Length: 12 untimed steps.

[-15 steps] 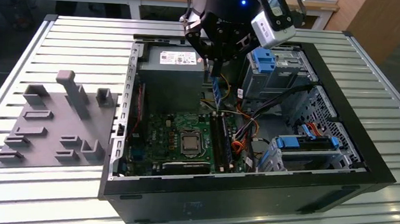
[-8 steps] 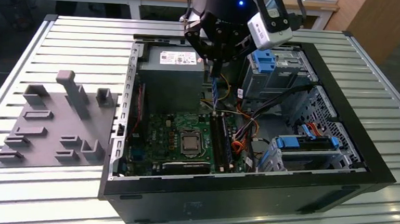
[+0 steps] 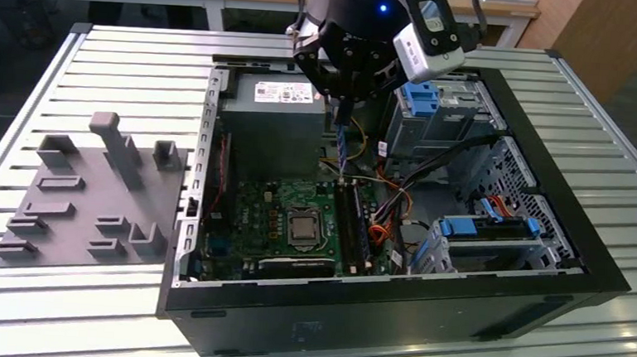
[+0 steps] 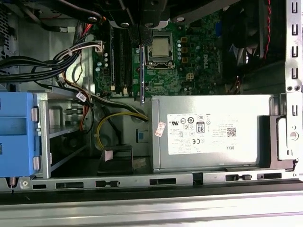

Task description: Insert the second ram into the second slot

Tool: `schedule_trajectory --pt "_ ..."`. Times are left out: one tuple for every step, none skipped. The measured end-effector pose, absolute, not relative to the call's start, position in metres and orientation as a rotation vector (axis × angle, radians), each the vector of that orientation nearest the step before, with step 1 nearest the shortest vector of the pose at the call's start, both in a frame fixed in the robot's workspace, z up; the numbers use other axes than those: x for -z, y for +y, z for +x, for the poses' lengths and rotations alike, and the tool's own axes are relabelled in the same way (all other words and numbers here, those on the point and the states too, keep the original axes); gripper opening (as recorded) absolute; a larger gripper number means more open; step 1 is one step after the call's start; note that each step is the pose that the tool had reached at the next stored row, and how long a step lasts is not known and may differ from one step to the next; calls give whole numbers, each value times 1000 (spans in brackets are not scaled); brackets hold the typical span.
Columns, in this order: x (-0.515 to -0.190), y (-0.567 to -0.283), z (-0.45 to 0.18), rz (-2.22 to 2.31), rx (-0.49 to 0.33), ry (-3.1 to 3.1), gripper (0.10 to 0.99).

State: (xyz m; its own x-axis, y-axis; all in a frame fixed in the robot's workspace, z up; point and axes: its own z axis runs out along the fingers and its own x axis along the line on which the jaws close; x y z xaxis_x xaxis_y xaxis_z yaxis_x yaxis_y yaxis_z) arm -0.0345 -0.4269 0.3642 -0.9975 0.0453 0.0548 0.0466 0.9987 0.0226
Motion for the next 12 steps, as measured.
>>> schedule_trajectory --pt "-364 -427 -34 -71 37 -3086 114" --pt "-364 -427 -34 -71 37 -3086 114" --pt "-364 -427 -34 -71 37 -3086 114" --pt "-363 -427 -34 -71 37 -3086 114" --pt "-363 -427 -34 -72 37 -3086 114" --pt "-363 -427 -34 -72 37 -3086 114" --pt "-363 -428 -34 -72 37 -3086 114" --pt "-363 -428 -34 -72 37 -3086 114" --pt "-362 -428 -34 -73 36 -3086 114" --pt "-362 -428 -34 -74 36 -3086 114" --pt "-362 -428 -34 -74 36 -3086 114" --pt "-362 -428 -34 -74 36 -3086 114"
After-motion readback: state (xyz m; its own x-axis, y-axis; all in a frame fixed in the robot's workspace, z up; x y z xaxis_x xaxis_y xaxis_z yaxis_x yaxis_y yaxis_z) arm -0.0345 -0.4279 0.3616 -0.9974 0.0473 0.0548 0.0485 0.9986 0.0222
